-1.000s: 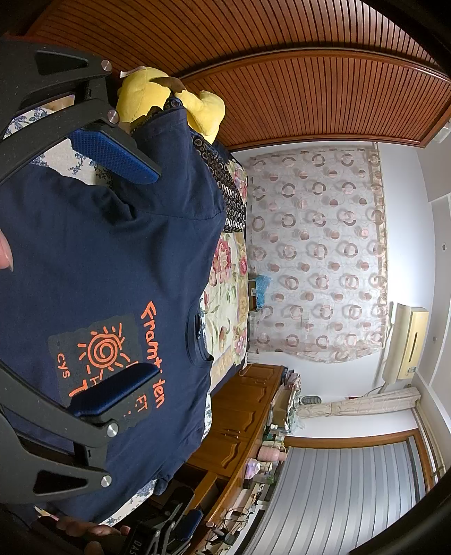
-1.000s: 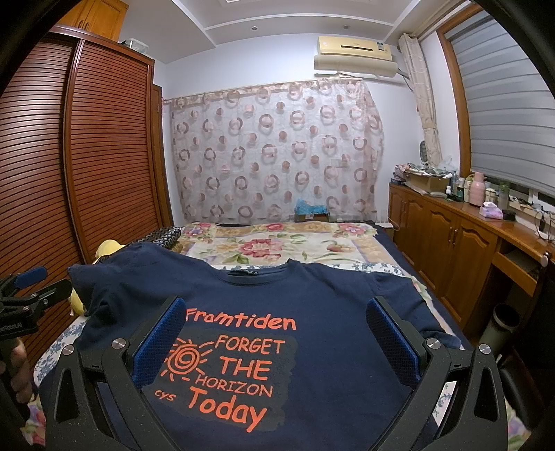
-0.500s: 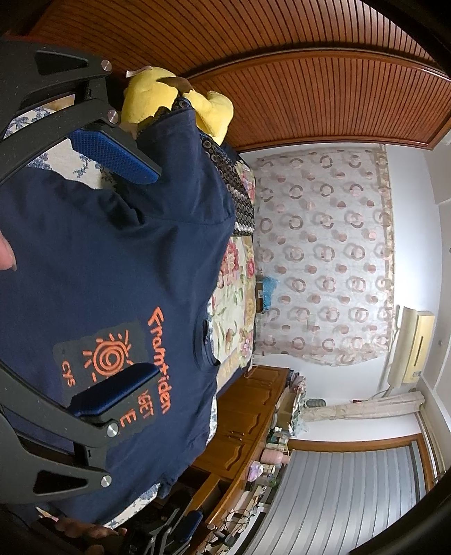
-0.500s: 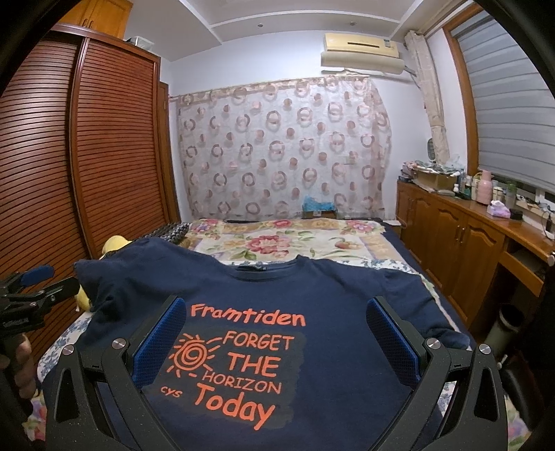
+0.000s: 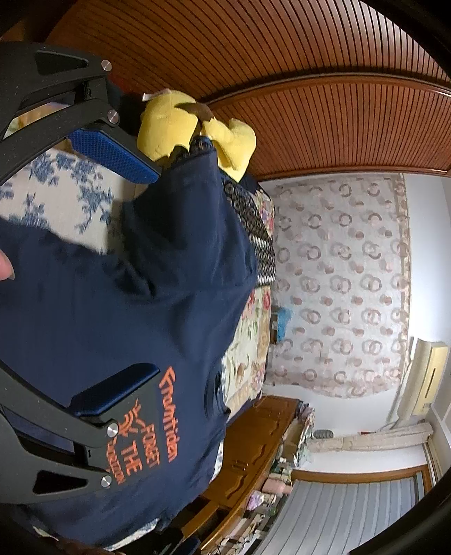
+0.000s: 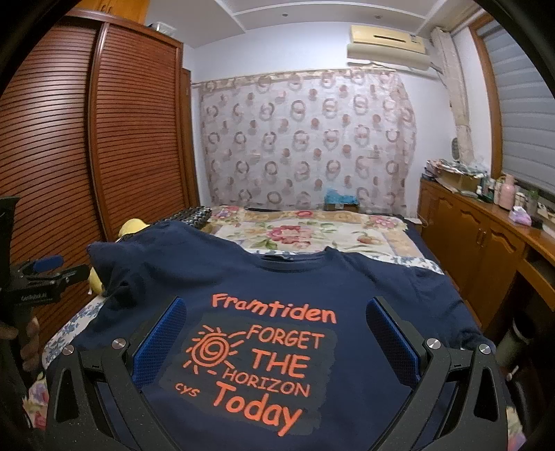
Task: Fold small clothes
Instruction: 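Grasp the sleeve nearest the left tool with the left gripper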
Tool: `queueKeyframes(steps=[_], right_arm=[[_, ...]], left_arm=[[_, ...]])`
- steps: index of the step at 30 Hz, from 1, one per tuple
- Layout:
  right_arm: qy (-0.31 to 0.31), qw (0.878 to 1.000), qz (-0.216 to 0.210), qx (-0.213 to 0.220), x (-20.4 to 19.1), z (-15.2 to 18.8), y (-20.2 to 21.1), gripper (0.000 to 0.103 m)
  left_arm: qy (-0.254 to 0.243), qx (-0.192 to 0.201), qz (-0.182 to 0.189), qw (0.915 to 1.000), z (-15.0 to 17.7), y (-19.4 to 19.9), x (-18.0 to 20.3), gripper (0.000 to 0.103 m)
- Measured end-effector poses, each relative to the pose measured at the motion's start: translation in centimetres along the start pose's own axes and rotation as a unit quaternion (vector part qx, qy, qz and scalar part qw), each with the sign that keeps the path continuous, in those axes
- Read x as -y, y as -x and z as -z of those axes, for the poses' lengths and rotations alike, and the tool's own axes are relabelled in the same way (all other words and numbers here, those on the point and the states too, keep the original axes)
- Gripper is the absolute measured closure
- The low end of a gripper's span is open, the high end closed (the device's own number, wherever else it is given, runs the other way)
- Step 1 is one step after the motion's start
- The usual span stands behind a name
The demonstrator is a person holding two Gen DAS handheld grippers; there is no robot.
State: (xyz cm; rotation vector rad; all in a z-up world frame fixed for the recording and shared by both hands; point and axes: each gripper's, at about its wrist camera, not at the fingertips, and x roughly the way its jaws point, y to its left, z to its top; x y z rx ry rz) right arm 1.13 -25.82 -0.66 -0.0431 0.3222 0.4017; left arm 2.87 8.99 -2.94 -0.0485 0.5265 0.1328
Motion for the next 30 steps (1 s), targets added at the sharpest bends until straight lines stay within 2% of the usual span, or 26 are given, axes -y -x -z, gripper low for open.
queueKeyframes(steps=[8,15,21,24,29,30], right_arm=[[0.021,0.999,-0.024,-0.006,0.1,-0.7,-1.8,0.000],[0.039,0.997,-0.057,-0.032,0.5,-1.1,-4.7,0.000],[0.052,0.994,-0.073,-0.058,1.3,-1.8,-6.9,0.000],[0.060,0.993,-0.079,-0.065,1.3,-2.1,-7.6,0.000],[0.063,0.992,-0.089,-0.067,1.1,-2.5,-8.0,0.000],[0.064,0.991,-0.090,-0.069,1.2,-2.5,-8.0,0.000]], left_arm=[[-0.008,-0.010,-0.014,0.9998,-0.4,-1.2,-2.2,0.000],[-0.004,-0.036,0.014,0.9993,-0.9,-3.1,-5.0,0.000],[0.001,-0.045,0.001,0.9990,-2.1,-4.6,-7.9,0.000],[0.003,-0.057,0.008,0.9983,-2.8,-5.7,-9.3,0.000],[0.029,-0.080,0.039,0.9956,-3.7,-7.8,-11.4,0.017],[0.033,-0.083,0.044,0.9950,-3.7,-8.2,-11.5,0.025]])
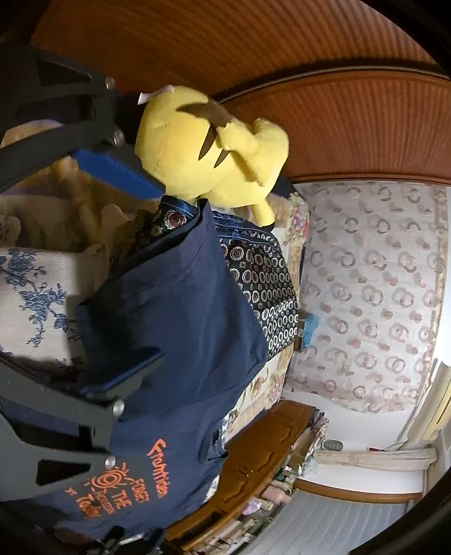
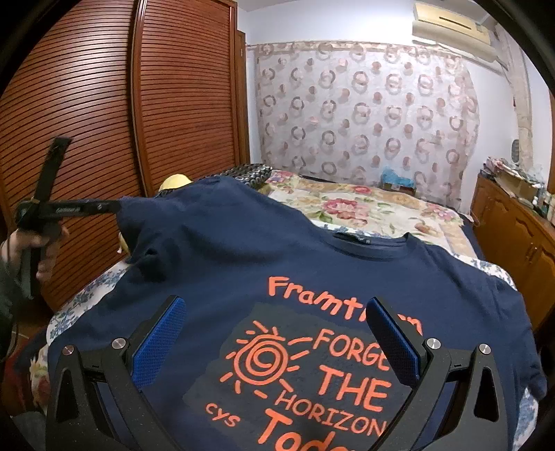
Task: Fold small clothes
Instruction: 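Grasp the sleeve nearest the left tool with the left gripper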
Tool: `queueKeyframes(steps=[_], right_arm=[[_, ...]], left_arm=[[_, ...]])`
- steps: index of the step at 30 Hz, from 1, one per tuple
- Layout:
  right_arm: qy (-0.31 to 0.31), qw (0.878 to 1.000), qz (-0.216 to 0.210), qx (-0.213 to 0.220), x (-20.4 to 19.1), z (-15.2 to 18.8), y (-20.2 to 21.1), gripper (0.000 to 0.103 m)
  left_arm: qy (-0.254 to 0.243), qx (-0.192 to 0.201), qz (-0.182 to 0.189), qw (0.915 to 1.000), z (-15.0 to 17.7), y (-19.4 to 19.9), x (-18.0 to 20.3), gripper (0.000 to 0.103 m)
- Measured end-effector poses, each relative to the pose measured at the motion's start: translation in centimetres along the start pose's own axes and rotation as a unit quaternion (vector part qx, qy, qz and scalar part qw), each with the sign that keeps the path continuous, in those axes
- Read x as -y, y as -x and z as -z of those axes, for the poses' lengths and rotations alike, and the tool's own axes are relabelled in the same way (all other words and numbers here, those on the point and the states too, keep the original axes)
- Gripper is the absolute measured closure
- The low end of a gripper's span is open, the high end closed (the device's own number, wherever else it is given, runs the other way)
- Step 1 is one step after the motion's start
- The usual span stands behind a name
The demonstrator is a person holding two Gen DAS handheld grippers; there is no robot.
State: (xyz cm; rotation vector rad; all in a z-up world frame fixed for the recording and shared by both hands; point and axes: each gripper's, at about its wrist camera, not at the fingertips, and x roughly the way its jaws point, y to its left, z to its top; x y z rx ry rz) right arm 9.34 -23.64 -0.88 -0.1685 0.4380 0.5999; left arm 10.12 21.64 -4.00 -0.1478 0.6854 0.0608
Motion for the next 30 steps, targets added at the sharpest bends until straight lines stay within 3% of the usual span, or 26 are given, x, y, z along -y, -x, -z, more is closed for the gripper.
queueKeyframes(steps=[1,6,11,19,30], right_arm=[[0.001,1.000,0.000,0.001,-0.5,0.2,-0.1,0.000],[0.001,1.000,-0.002,0.000,-0.8,0.4,-0.2,0.000],[-0.005,1.000,-0.003,0.001,-0.9,0.7,0.1,0.000],[-0.008,1.000,-0.001,-0.001,-1.0,1.0,-0.1,0.000],[-0.021,1.000,0.006,0.003,-0.6,1.0,0.0,0.000]], left_arm=[[0.003,-0.004,0.003,1.0000,-0.1,-0.4,-0.1,0.034],[0.012,-0.010,0.019,0.9997,0.4,-0.9,-0.4,0.055],[0.012,-0.014,0.027,0.9995,0.7,-1.0,-0.6,0.056],[-0.020,0.010,0.037,0.9991,0.4,0.5,1.1,0.100],[-0.050,0.059,0.072,0.9944,-3.0,3.1,5.5,0.101]])
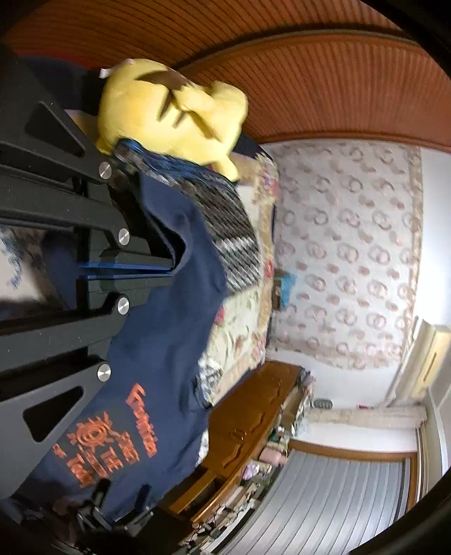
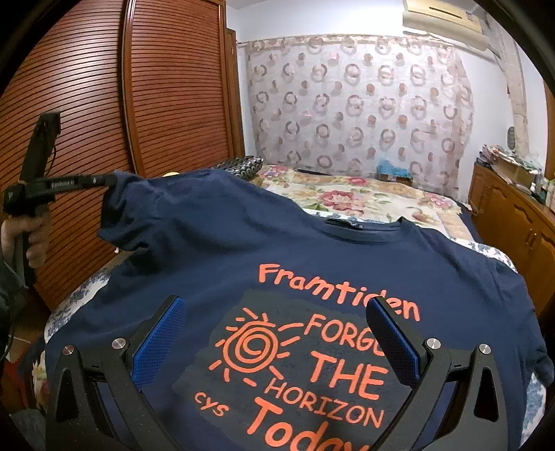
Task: Fold small clothes
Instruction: 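Grasp the sleeve nearest the left tool with the left gripper, then fold the held sleeve over the shirt body and open the left gripper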
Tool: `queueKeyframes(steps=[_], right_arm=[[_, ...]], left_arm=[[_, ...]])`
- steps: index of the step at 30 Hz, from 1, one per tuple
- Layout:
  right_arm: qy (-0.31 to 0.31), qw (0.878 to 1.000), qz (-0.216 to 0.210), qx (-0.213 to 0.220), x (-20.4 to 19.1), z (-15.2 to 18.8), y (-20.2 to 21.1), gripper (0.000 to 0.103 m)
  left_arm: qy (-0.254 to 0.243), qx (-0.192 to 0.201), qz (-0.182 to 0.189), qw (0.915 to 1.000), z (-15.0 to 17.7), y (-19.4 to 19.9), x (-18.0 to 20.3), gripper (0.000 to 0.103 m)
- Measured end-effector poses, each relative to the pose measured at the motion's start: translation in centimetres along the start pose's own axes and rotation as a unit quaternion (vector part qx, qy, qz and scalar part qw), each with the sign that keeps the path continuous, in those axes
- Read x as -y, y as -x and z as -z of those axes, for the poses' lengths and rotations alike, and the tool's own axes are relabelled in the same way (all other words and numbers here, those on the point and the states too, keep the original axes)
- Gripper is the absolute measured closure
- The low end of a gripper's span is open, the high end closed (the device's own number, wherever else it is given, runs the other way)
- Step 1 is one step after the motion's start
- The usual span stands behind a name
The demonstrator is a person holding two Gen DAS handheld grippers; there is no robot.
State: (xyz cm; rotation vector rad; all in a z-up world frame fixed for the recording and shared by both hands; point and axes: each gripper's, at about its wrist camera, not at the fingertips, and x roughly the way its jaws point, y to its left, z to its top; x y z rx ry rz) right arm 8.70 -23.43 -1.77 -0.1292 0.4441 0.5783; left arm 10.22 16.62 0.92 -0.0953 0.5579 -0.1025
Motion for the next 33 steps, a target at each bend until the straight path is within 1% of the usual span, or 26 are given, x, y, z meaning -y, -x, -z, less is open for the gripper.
queueKeyframes(steps=[4,6,8,10,13,14,16,19,24,26,27,28,30,33], right_arm=[[-0.006,1.000,0.005,0.006,0.2,0.0,0.3,0.000],[-0.010,1.000,0.009,0.009,0.2,0.1,0.5,0.000],[-0.013,1.000,0.013,0.012,0.3,0.2,0.7,0.000],[-0.019,1.000,0.016,0.014,0.4,0.3,0.8,0.000],[-0.025,0.999,0.020,0.013,0.3,0.6,0.8,0.000],[-0.025,0.999,0.021,0.012,0.2,0.7,0.8,0.000],[-0.027,0.999,0.024,0.010,0.0,0.8,0.7,0.000],[-0.032,0.999,0.027,0.008,-0.3,1.0,0.5,0.000],[-0.034,0.999,0.027,0.004,-0.8,1.0,0.1,0.000],[-0.030,0.999,0.025,0.002,-1.0,0.9,0.0,0.000],[-0.028,0.999,0.025,0.001,-1.0,0.8,-0.1,0.000],[-0.025,0.999,0.024,-0.002,-1.2,0.7,-0.2,0.000],[-0.022,1.000,0.021,-0.005,-1.3,0.4,-0.5,0.000],[-0.013,1.000,0.010,-0.011,-1.4,-0.6,-1.3,0.000]], left_arm=[[-0.028,0.007,0.024,0.9993,-2.4,-0.6,3.6,0.101],[-0.040,0.004,0.036,0.9986,-3.3,-1.3,5.2,0.101],[-0.054,-0.003,0.045,0.9975,-3.9,-2.3,7.0,0.101],[-0.071,-0.012,0.046,0.9963,-4.1,-3.5,8.6,0.101],[-0.089,-0.039,0.053,0.9939,-3.8,-5.3,10.3,0.100],[-0.089,-0.045,0.050,0.9937,-3.7,-5.6,10.5,0.097],[-0.085,-0.048,0.059,0.9935,-3.1,-5.6,10.5,0.080],[-0.080,-0.044,0.061,0.9939,-2.7,-5.0,10.5,0.066],[-0.074,-0.045,0.058,0.9945,-2.0,-4.0,9.5,0.062],[-0.072,-0.044,0.054,0.9949,-1.6,-3.6,8.9,0.054],[-0.071,-0.043,0.053,0.9952,-1.4,-3.6,8.6,0.047],[-0.067,-0.042,0.052,0.9955,-1.1,-3.4,8.2,0.042],[-0.061,-0.041,0.051,0.9960,-0.4,-3.0,7.6,0.035],[-0.057,-0.038,0.042,0.9968,0.4,-2.5,7.1,0.035]])
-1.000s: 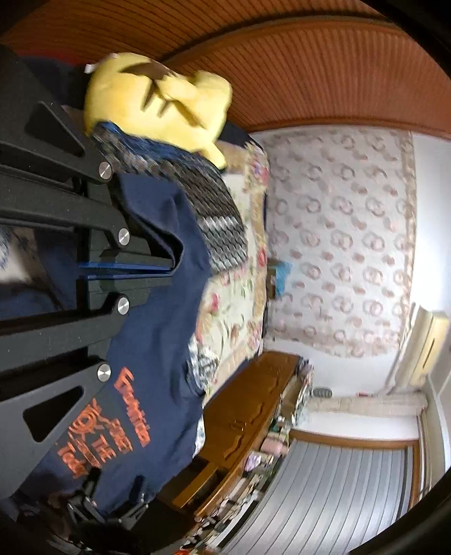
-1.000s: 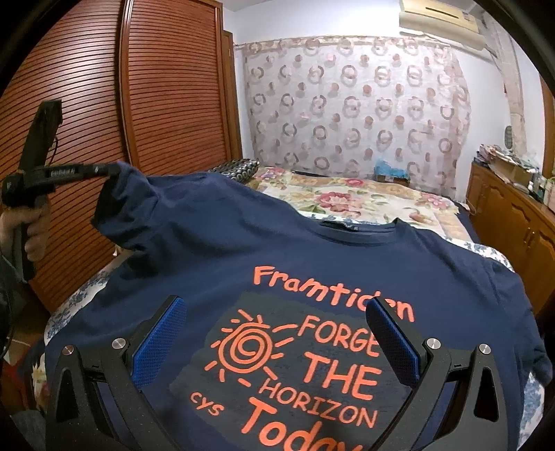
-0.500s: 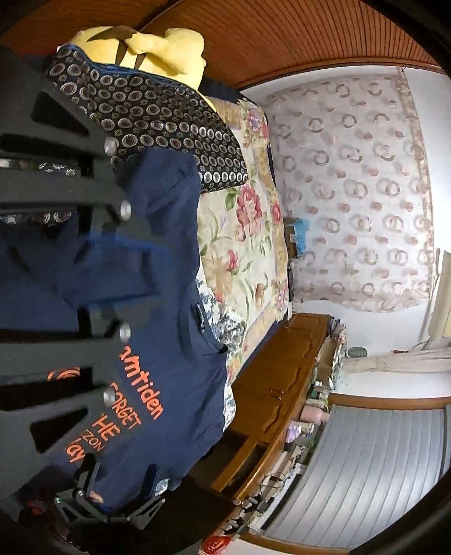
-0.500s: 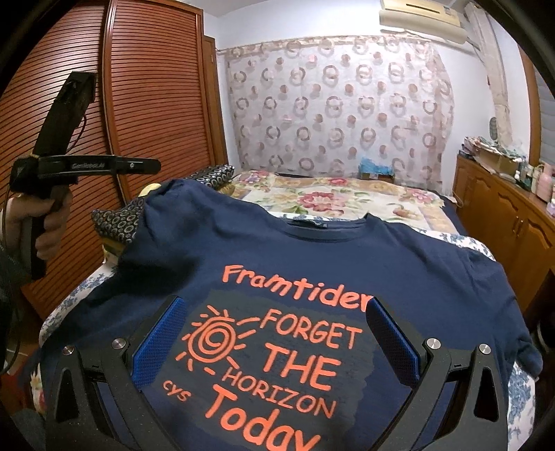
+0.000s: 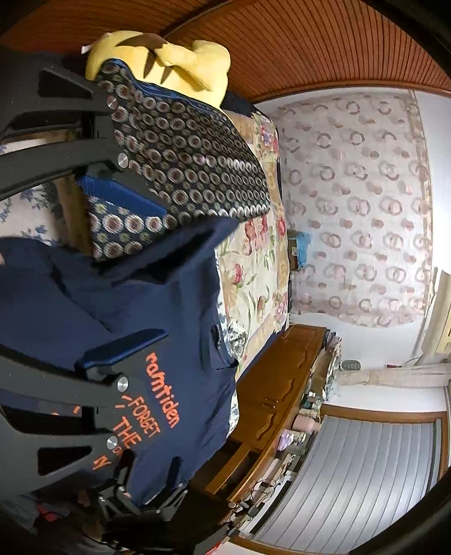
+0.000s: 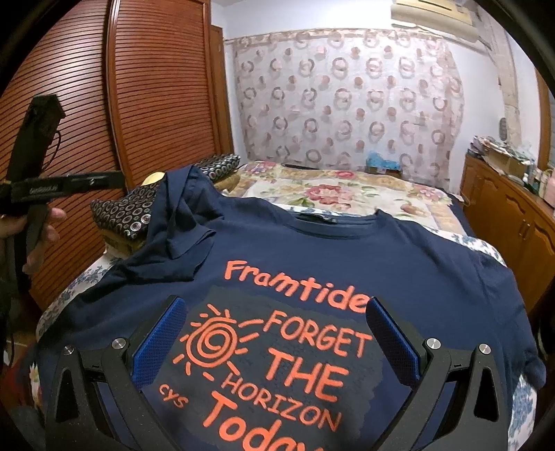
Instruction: Fold small clothes
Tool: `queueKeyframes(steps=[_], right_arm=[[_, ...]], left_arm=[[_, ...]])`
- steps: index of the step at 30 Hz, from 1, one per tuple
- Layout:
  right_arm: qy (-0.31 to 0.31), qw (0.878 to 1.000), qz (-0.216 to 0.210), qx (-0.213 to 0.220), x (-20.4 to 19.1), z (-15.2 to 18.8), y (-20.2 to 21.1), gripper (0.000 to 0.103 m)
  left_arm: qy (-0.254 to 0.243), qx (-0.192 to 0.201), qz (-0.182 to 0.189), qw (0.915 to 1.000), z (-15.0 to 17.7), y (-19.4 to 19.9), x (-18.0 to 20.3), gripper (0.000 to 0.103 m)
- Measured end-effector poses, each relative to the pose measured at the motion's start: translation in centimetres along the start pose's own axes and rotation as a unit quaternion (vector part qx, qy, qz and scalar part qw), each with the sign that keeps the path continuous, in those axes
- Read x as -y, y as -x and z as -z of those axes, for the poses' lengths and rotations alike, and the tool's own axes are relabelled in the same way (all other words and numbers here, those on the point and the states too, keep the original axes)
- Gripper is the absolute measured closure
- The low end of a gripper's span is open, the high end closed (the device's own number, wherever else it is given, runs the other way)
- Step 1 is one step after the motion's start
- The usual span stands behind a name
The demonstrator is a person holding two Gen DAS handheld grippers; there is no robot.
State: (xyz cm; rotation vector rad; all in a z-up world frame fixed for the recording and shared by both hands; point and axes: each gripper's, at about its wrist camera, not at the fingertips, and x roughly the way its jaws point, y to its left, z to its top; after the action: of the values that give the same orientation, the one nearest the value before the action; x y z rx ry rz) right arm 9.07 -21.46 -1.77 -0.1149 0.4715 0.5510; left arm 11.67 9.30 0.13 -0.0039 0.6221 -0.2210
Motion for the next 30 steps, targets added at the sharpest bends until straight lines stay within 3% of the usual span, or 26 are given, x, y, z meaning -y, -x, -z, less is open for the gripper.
queueKeyframes(steps=[12,22,27,29,30], right_arm=[[0.043,0.995,-0.085,-0.037,0.2,-4.2,-6.4,0.020],[0.055,0.979,-0.174,-0.091,-2.7,-6.1,-13.6,0.048],[0.081,0.974,-0.178,-0.111,-3.3,-6.3,-15.3,0.061],[0.089,0.974,-0.168,-0.123,-3.2,-6.2,-16.2,0.077],[0.089,0.974,-0.164,-0.126,-3.1,-6.3,-16.5,0.079]], left_arm=[[0.029,0.016,-0.025,0.9991,3.3,2.0,-1.7,0.035],[0.044,0.012,-0.028,0.9986,5.5,2.2,-2.7,0.035],[0.047,0.010,-0.029,0.9984,6.1,2.1,-2.8,0.034],[0.048,0.011,-0.027,0.9984,6.2,2.2,-2.8,0.034],[0.048,0.012,-0.027,0.9984,6.3,2.2,-2.8,0.034]])
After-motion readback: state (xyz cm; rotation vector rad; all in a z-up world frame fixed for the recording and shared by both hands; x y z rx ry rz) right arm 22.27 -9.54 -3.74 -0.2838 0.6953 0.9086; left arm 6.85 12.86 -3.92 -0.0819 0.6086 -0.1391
